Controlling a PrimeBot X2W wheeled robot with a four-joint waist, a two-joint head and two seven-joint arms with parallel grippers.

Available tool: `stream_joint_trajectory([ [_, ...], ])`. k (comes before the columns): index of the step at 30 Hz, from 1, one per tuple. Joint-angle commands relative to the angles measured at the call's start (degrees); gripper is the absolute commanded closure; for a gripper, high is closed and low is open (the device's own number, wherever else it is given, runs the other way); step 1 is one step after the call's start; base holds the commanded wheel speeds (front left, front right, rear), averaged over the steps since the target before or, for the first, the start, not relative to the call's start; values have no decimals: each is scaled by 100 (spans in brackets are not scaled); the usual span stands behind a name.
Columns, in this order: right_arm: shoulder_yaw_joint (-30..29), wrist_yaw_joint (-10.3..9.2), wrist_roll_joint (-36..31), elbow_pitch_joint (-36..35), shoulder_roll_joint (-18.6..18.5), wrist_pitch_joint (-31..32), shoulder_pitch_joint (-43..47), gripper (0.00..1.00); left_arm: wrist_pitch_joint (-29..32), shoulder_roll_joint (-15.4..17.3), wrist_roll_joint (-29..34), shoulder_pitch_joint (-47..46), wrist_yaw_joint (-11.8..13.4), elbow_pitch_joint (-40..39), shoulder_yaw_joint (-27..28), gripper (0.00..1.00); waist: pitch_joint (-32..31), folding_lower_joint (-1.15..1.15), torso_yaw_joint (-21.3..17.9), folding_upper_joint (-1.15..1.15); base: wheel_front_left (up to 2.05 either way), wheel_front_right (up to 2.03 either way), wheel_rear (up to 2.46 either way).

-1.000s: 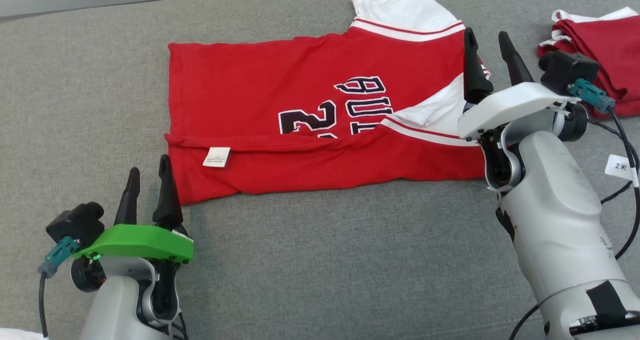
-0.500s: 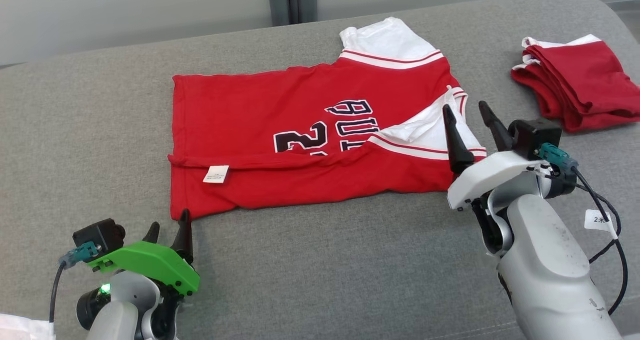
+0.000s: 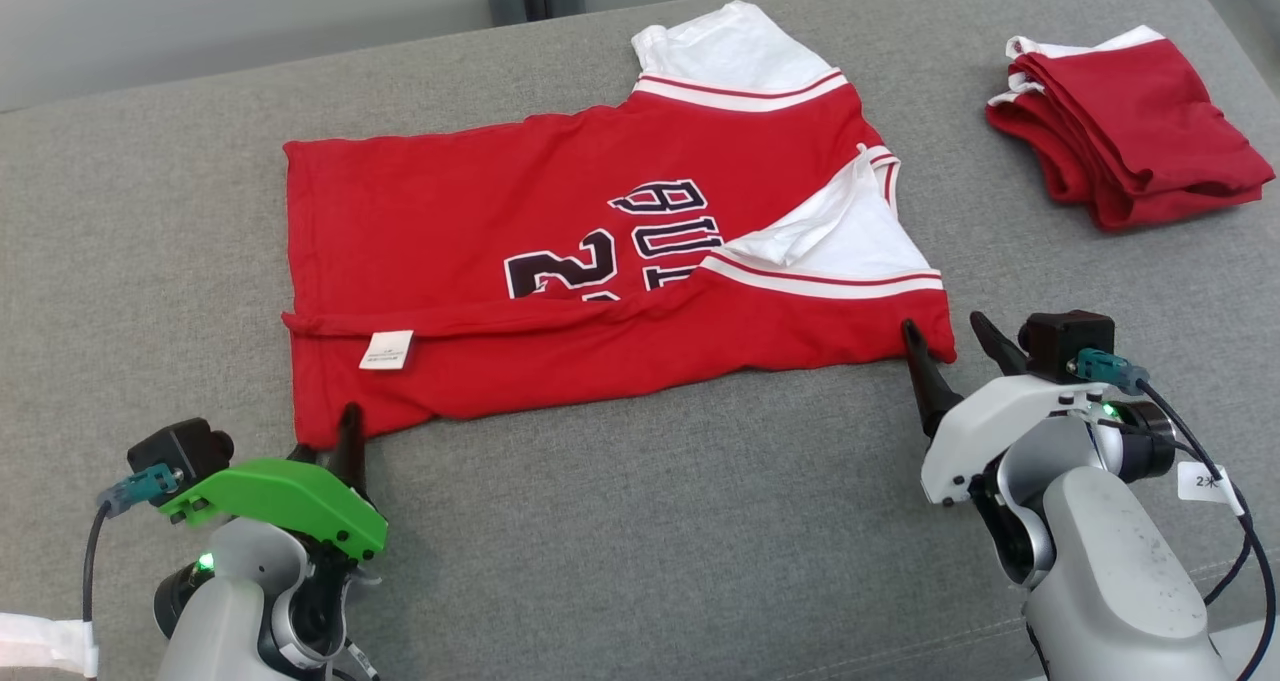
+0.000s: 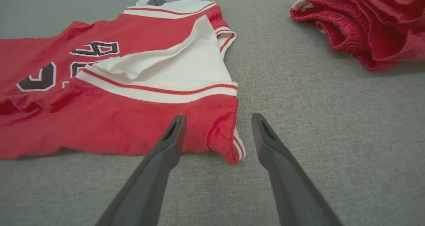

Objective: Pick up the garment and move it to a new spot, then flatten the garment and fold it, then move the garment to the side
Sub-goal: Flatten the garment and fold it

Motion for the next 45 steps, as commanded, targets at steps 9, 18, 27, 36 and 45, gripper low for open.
stream_joint_trajectory([
  [9,-389,-2,-12,698,30,252,-176,0,-318,10,-76,-169,-92,179,101,100,33,0,148,0,0,0,0],
  [18,-473,-3,281,1396,35,172,-624,100,-522,-25,-154,-86,-231,220,118,100,-45,0,243,0,0,0,0],
  [27,-451,-6,624,1081,-203,72,-606,100,-743,-7,-101,145,-373,-294,52,100,-217,0,274,0,0,0,0],
  [36,-341,-6,967,-323,-500,801,366,100,-437,173,-4,1341,-171,-1732,-107,100,-365,0,228,0,0,0,0],
  [45,-702,-6,1045,-1865,-249,1455,1844,100,-229,148,-103,2411,153,-2454,-99,100,-308,0,235,0,0,0,0],
])
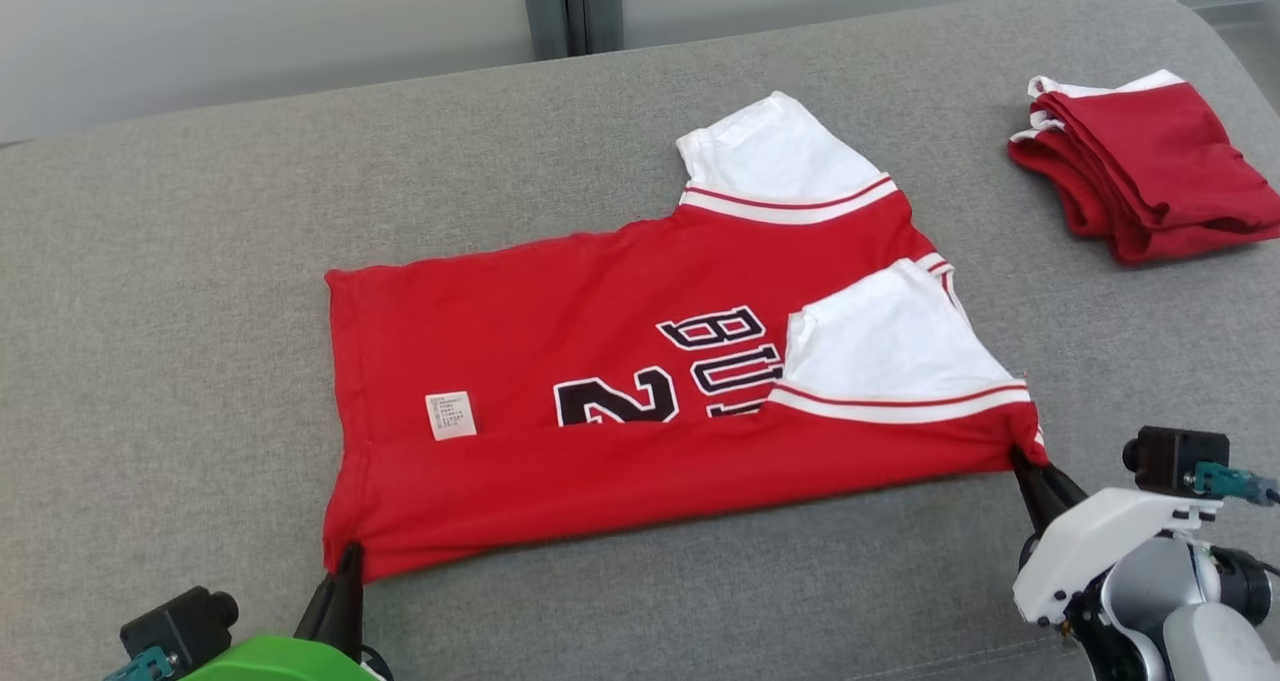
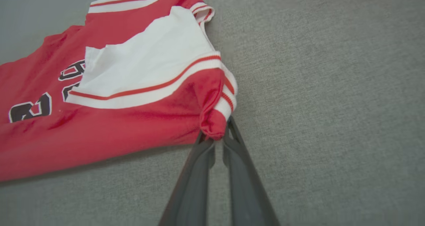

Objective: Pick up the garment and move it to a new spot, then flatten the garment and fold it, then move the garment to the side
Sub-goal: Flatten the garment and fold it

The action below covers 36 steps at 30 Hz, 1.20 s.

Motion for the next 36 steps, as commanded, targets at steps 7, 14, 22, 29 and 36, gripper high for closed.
stream_joint_trajectory([
  [7,-180,-11,-94,-306,210,-48,477,0,-131,26,64,117,128,98,89,0,30,0,-61,0,0,0,0],
  [14,-370,-11,-272,-529,245,-131,519,0,10,587,396,-555,114,-99,209,0,75,0,-54,0,0,0,0],
  [22,-251,-11,-482,-882,248,-144,12,0,640,1209,1111,-2182,-74,368,-303,0,470,0,-110,0,0,0,0],
  [29,140,-11,-526,-984,147,-119,-556,0,1193,1335,1478,-3516,-216,1412,-722,0,1088,0,-267,0,0,0,0],
  [36,311,-11,-497,-886,-23,-170,-944,0,1325,1383,1704,-4211,-237,2189,-897,0,1398,0,-360,0,0,0,0],
])
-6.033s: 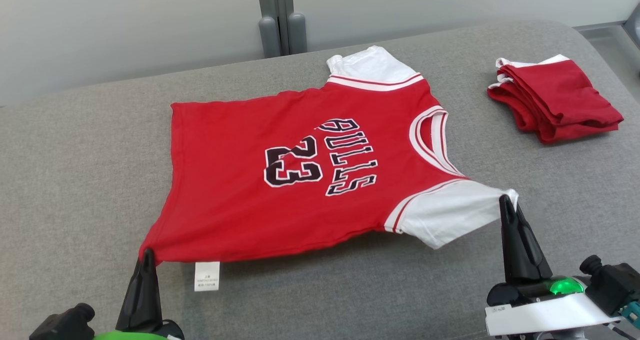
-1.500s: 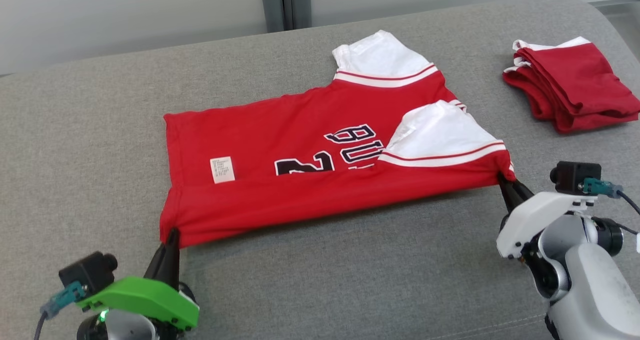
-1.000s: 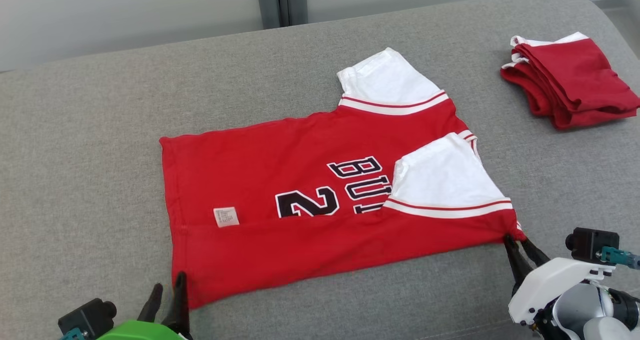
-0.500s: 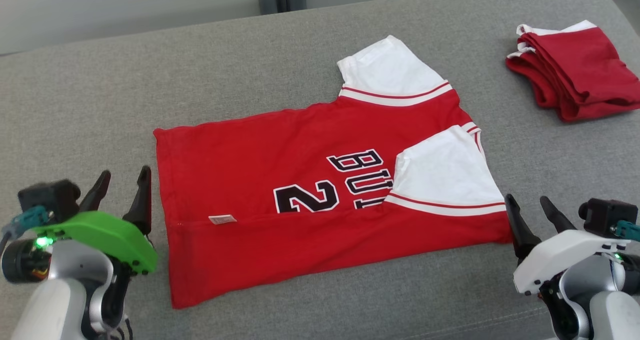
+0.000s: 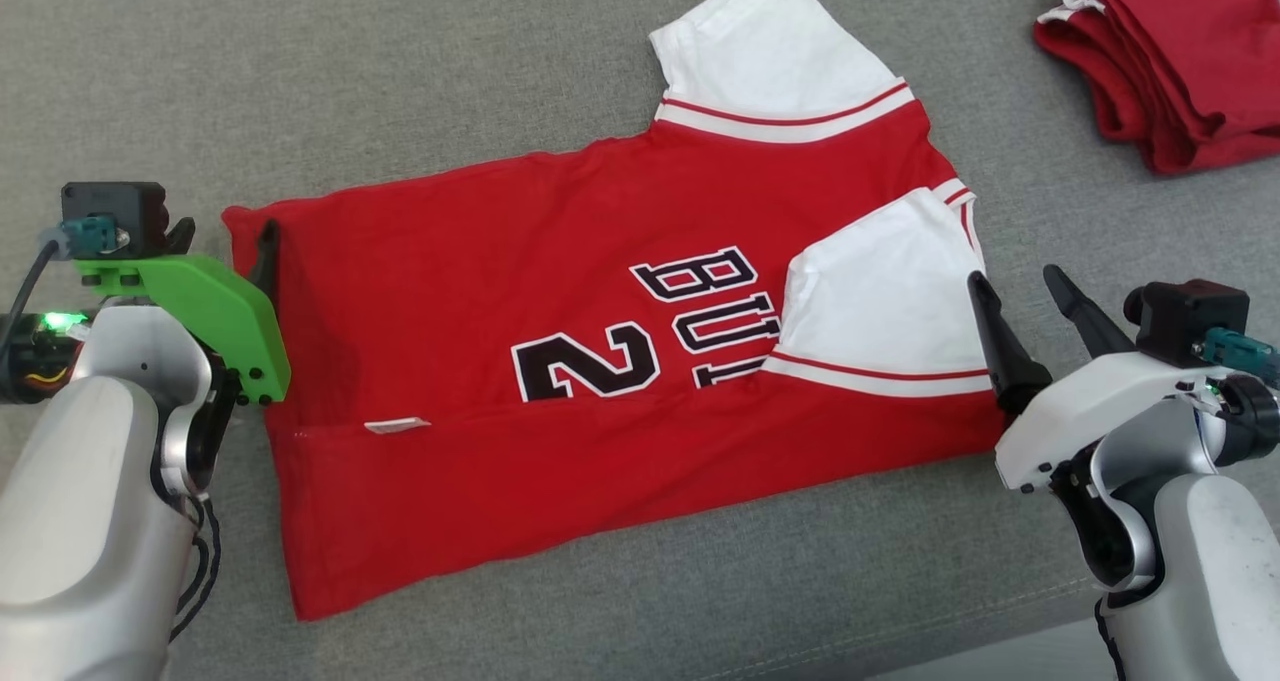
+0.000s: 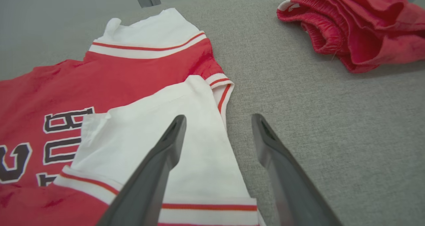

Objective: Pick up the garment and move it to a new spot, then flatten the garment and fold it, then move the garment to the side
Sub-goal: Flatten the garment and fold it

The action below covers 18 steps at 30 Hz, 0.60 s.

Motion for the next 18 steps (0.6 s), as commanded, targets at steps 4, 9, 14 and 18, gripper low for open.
stream_joint_trajectory([
  [4,56,-10,1,48,-105,-31,-217,0,-18,21,78,-288,-53,304,-38,0,209,0,-107,0,0,0,0],
  [9,166,-10,-32,86,-217,35,-429,0,-68,-25,122,-465,-140,560,-160,4,261,0,-89,0,0,0,0],
  [14,351,-10,-107,152,-414,128,-909,0,-153,-110,117,-593,-252,697,-265,100,308,0,-42,0,0,0,0],
  [18,444,-10,-294,398,-526,209,-1601,0,-385,-197,123,-696,-285,675,-299,100,327,0,78,0,0,0,0],
])
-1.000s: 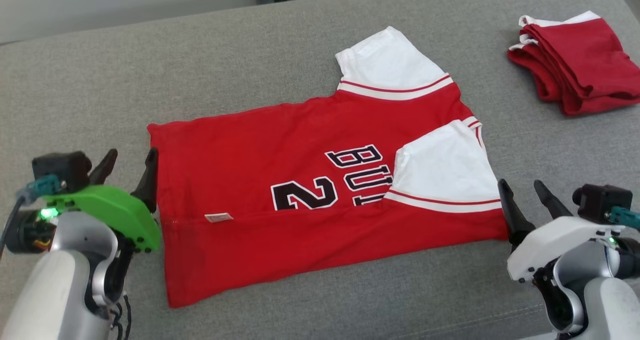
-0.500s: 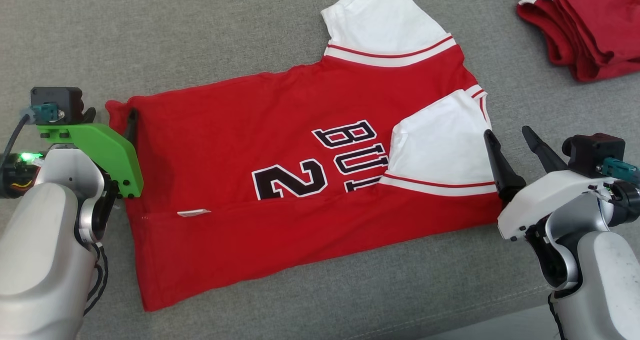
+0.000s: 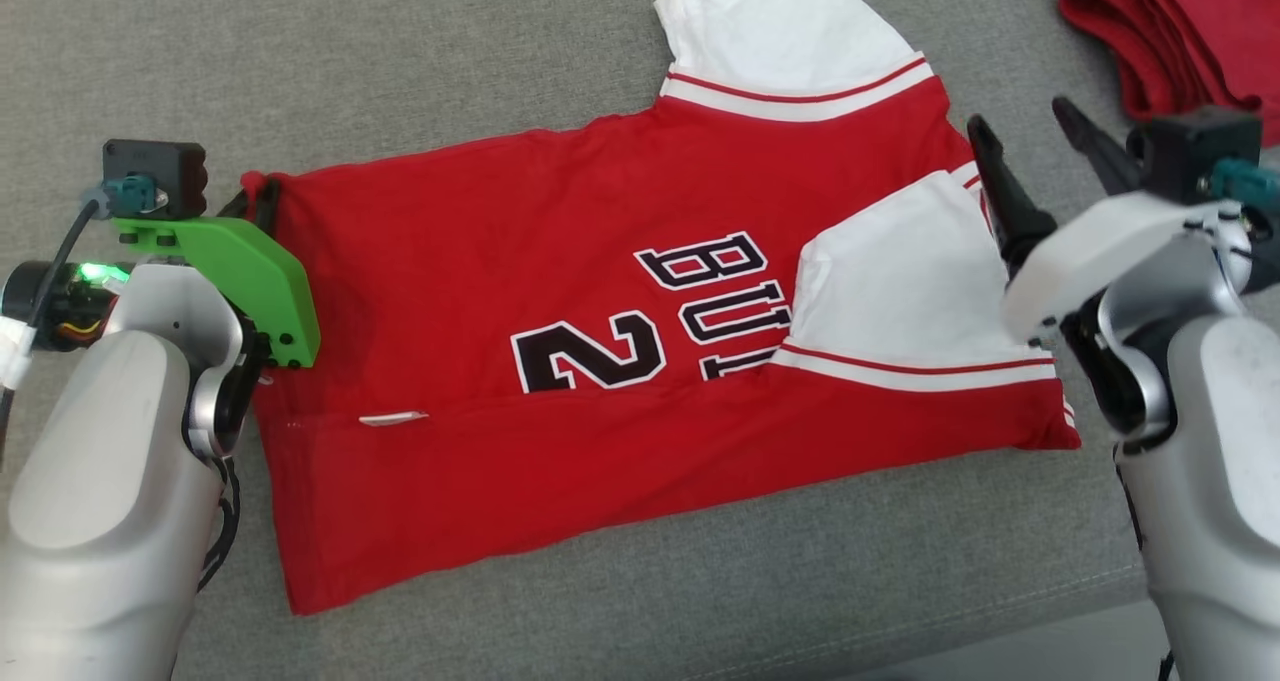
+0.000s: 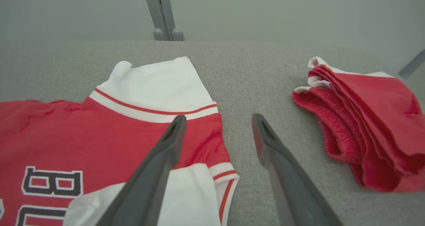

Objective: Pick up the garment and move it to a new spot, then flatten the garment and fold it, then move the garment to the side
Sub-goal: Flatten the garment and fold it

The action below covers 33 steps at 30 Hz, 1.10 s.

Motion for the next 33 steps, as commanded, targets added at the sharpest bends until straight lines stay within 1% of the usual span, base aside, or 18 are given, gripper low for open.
stream_joint_trajectory([
  [1,27,-10,-88,145,-16,51,-313,0,-103,-22,40,-112,0,-18,2,100,20,0,99,0,0,0,0],
  [5,-56,-10,-60,880,72,311,-1202,0,-366,-159,33,-160,-28,-137,-45,100,90,0,349,0,0,0,0],
  [8,-161,-10,-175,1580,58,524,-1920,0,-581,-331,56,-185,-67,-252,-134,100,165,0,643,0,0,0,0],
  [12,-385,-10,-449,2439,-48,807,-2702,0,-771,-658,-29,-235,-133,-332,-275,100,314,0,1077,0,0,0,0],
  [14,-396,-10,-626,2837,-116,935,-3024,0,-865,-809,-35,-278,-169,-367,-347,100,398,0,1277,0,0,0,0],
  [17,-438,-10,-751,3371,-161,1153,-3374,0,-1009,-994,-43,-334,-194,-392,-433,100,515,0,1508,0,0,0,0],
  [20,-462,-10,-888,3843,-320,1342,-3707,0,-1121,-1187,-65,-415,-239,-400,-532,100,620,0,1713,0,0,0,0],
  [26,-535,-10,-1040,4581,-376,1605,-4091,0,-1243,-1337,-83,-515,-266,-322,-622,100,720,0,1863,0,0,0,0],
  [31,-559,-10,-1101,4988,-373,1611,-4150,0,-1301,-1315,-94,-567,-262,-224,-625,100,706,0,1842,0,0,0,0],
  [32,-563,-10,-1107,5038,-370,1571,-4158,36,-1314,-1298,-102,-568,-263,-205,-618,100,696,0,1825,0,0,0,0],
  [33,-574,-10,-1110,5083,-366,1509,-4160,64,-1325,-1274,-113,-567,-262,-178,-605,100,686,0,1800,0,0,0,0],
])
